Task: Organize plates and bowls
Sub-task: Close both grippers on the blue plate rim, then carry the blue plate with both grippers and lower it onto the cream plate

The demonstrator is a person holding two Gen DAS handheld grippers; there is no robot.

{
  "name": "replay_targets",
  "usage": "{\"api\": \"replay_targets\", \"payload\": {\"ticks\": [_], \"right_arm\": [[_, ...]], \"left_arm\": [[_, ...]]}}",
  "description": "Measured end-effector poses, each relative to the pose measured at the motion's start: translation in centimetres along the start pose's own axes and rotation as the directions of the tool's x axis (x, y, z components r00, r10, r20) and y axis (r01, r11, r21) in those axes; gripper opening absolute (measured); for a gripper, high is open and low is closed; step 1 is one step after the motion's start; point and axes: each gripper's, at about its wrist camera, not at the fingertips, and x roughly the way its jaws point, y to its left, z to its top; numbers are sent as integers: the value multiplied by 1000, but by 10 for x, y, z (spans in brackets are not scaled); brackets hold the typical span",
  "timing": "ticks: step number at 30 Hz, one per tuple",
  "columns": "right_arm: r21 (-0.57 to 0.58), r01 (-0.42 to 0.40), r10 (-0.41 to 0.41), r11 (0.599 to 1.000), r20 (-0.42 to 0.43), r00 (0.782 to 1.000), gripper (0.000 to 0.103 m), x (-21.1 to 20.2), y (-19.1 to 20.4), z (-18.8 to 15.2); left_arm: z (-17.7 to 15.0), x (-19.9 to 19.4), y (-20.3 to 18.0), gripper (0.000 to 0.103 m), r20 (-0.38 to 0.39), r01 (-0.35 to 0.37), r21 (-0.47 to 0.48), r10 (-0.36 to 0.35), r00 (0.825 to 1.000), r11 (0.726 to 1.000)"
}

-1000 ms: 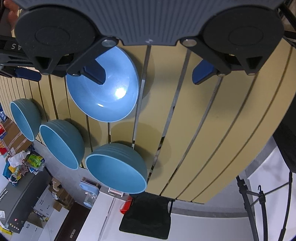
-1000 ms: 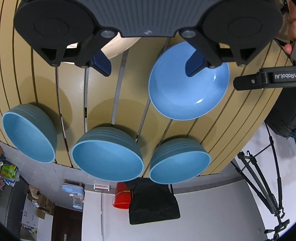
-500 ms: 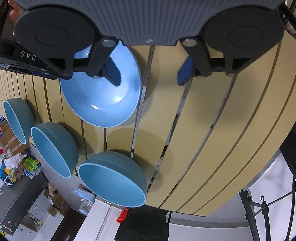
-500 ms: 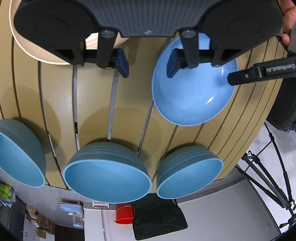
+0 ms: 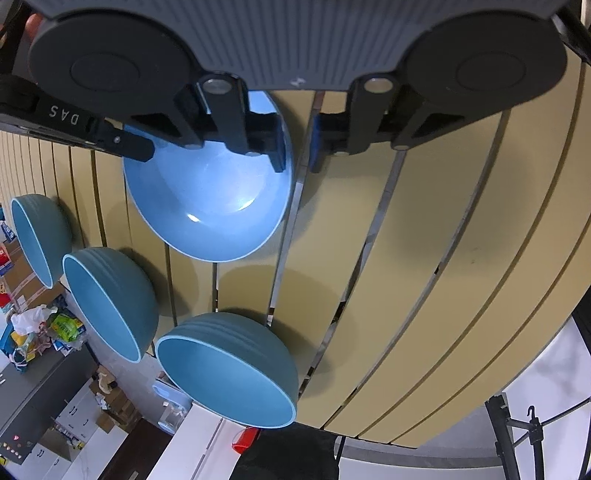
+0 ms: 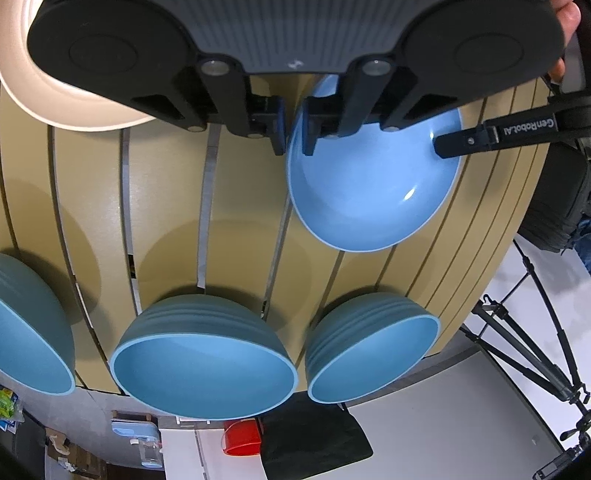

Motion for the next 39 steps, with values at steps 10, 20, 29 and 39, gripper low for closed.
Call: {"api": "replay_targets", "payload": {"ticks": [10,20,29,39], "right_arm": [[-2,0,0,1000,9,1000,7,-1,3,-1],[-17,4,-4,1000,20,1000,7,-10,10,-3],[-28,6,-5,1000,36,999,7,-24,21,-7],[-42,6,-3,999,58,998,7,-48,34,-18]], "left_arm": [[-1,0,-5,7,2,-6,10,6,1000,1000],[-3,-11,-3,7,17,-16,9,16,1000,1000],[-7,-29,-1,7,39,-19,8,19,999,1000],[-18,-56,-1,7,63,-23,13,22,998,1000]]}}
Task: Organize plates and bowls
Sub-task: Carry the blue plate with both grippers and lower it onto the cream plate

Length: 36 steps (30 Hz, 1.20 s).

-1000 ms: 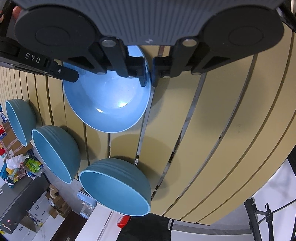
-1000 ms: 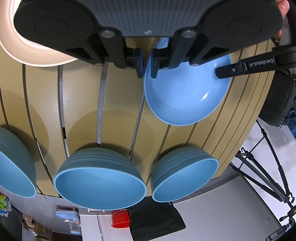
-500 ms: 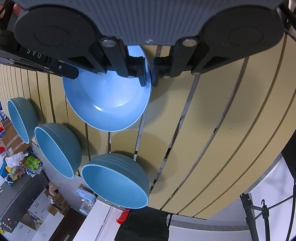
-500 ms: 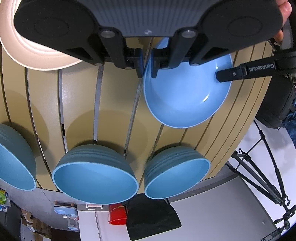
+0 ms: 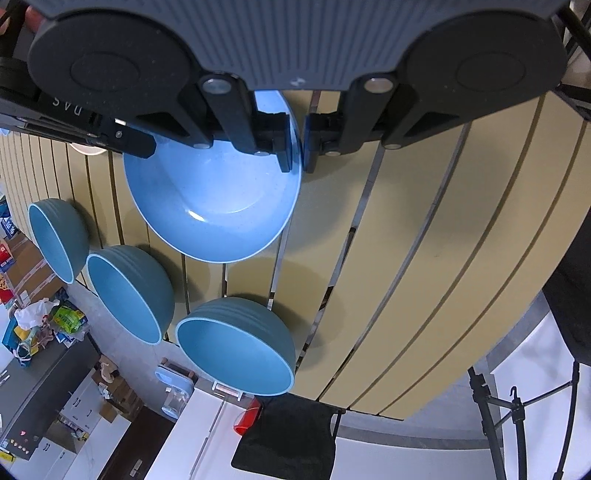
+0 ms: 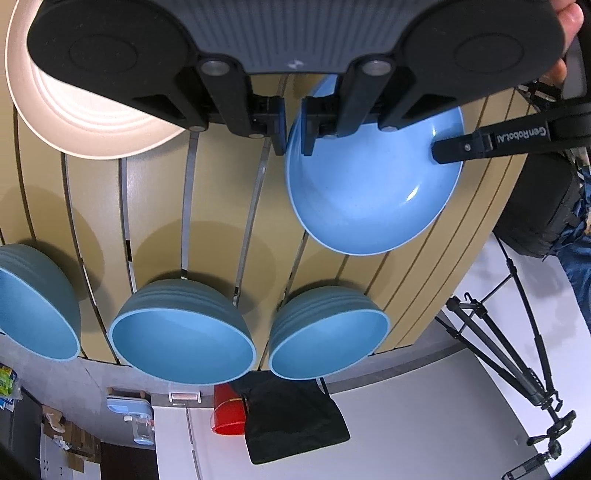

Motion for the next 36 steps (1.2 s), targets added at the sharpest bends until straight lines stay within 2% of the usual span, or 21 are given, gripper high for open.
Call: {"api": "replay_targets", "payload": {"ticks": [19,36], "right_arm": [[-5,-21,21,1000,57,998,7,-53,10,-26],[16,-20,18,1000,118,993,7,-102,-7,-54]], "left_arm": [[-28,-55,-11,7,59,-12,22,11,998,1000],[-58,-87,-45,7,79,-4,77,-2,997,997]]}}
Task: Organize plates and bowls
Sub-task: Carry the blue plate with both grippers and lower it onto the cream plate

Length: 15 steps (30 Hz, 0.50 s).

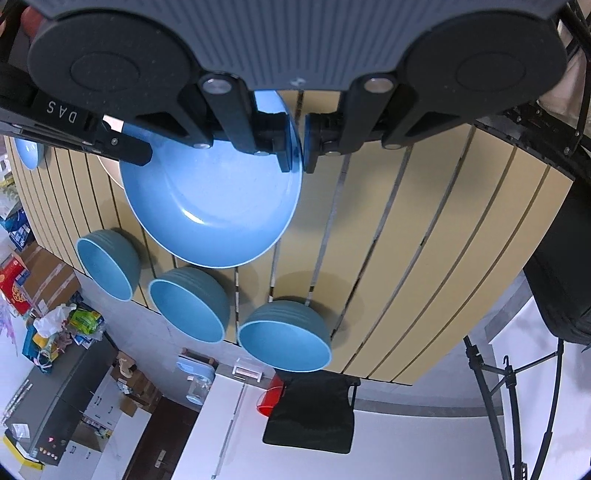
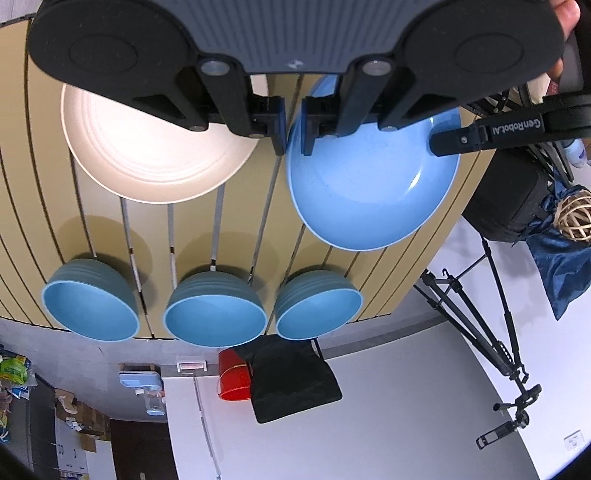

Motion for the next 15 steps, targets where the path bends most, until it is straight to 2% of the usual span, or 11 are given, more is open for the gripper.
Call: {"api": "replay_targets", "payload": {"ticks": [15], "right_arm": [[64,23,-27,998,53,998,7,-36,-42,-20]], "left_arm": [[-20,-5,-50,7,-11,26,103,-25,1000,994]]}}
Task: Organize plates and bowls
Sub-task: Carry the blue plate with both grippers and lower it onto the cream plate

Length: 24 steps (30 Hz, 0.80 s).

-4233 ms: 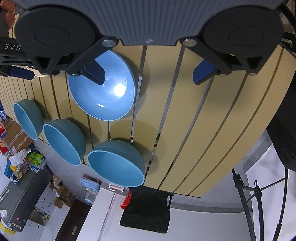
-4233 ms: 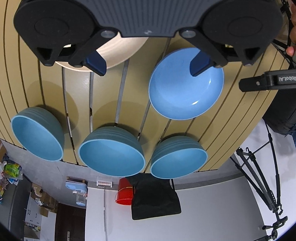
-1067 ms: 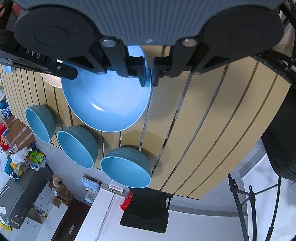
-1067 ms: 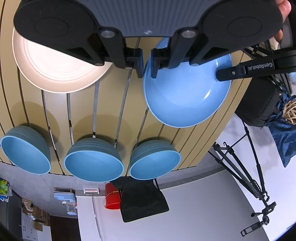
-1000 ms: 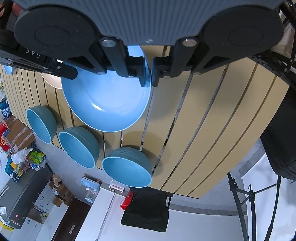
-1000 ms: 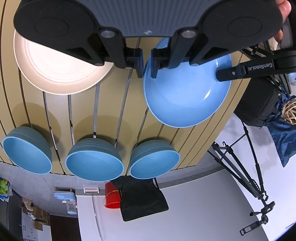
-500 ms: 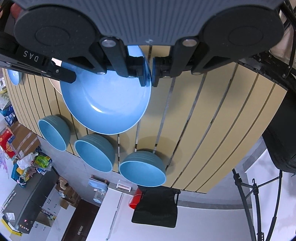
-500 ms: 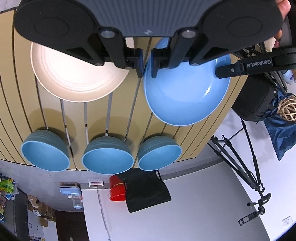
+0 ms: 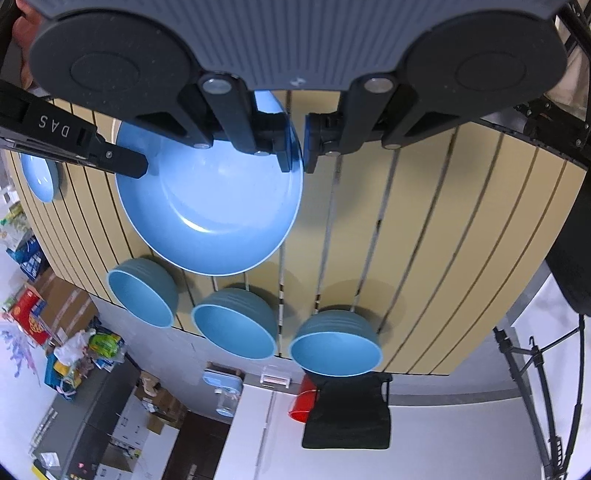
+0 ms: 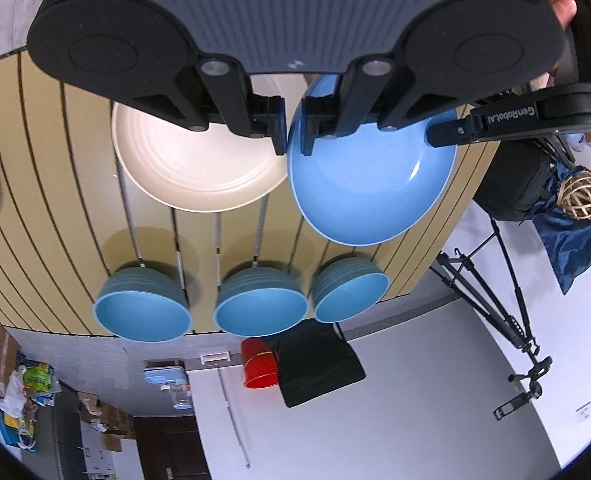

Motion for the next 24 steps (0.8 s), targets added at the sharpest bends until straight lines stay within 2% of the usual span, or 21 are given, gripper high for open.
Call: {"api": "replay_targets", "payload": {"ticks": [10,24], "right_arm": [[45,19,-20,999,26,999,7,-18,-31,-7],[105,35,-37,994,23,999,7,-17,-71,-19]], "left_arm": [[-6,7,-31,7,-18,16,50,-15,1000,999],[-9,31,-66,7,-55,19,105,-13,998,994]]}}
